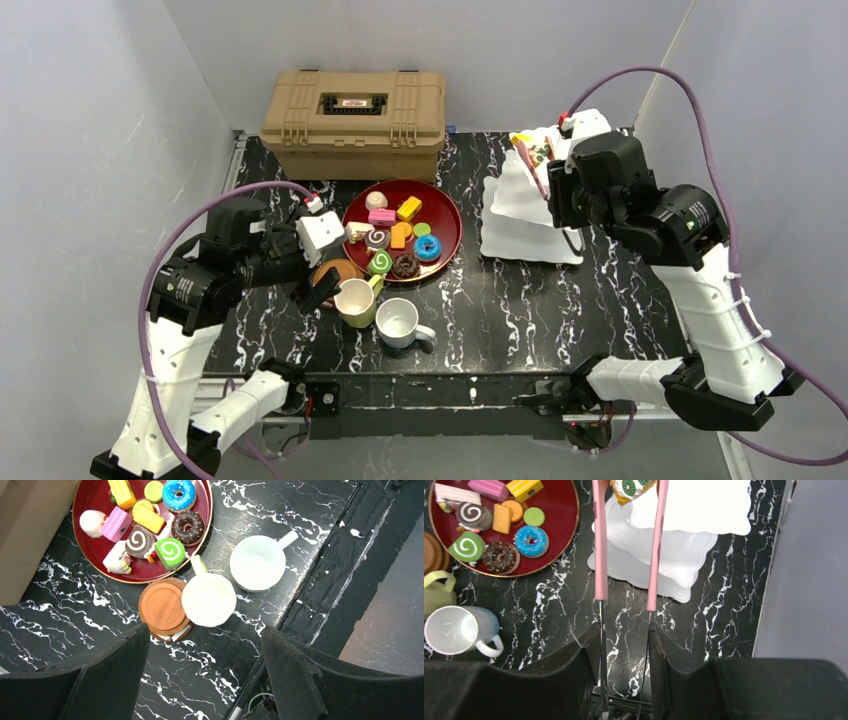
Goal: Serve the afternoon tea
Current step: Place the desert on the desert table.
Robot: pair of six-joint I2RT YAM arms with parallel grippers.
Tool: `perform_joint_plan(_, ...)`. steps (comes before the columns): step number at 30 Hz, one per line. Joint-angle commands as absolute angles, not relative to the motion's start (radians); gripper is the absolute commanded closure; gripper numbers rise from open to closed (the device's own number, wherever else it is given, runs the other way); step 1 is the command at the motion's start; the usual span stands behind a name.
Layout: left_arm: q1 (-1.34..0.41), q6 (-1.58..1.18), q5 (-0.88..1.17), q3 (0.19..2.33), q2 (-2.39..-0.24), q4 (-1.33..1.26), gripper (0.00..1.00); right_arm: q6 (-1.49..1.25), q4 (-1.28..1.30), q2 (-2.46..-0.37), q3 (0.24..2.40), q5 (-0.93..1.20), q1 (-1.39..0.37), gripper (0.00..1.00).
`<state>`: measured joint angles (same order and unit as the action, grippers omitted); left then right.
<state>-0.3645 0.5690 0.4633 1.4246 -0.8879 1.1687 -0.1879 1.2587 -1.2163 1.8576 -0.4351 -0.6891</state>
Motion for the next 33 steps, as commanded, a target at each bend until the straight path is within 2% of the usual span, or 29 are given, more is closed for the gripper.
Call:
perform_joint_plan(1, -0.364, 0.575, 0.488, 1.443, -0.89, 1.195, 0.2, -0.193, 1.26, -1.204, 1.825, -0.509, -0.687, 0.56)
perform_joint_plan(10, -0.364, 0.584, 0.494, 1.449, -0.893, 1.195, 0.2, -0.208, 1.272, -1.165, 1.733, -0.544, -0.687, 0.55)
perform_joint_plan(28, -0.364, 0.6, 0.489, 1.464, -0.886, 1.211, 0.2, -0.237, 1.211, -1.089, 1.508, -0.348, -0.686, 0.56)
perform_joint_plan(33, -0.364, 0.601, 0.486, 1.463, -0.885, 1.214, 0.2, -0.235, 1.162, -1.083, 1.516, -0.33, -0.687, 0.56)
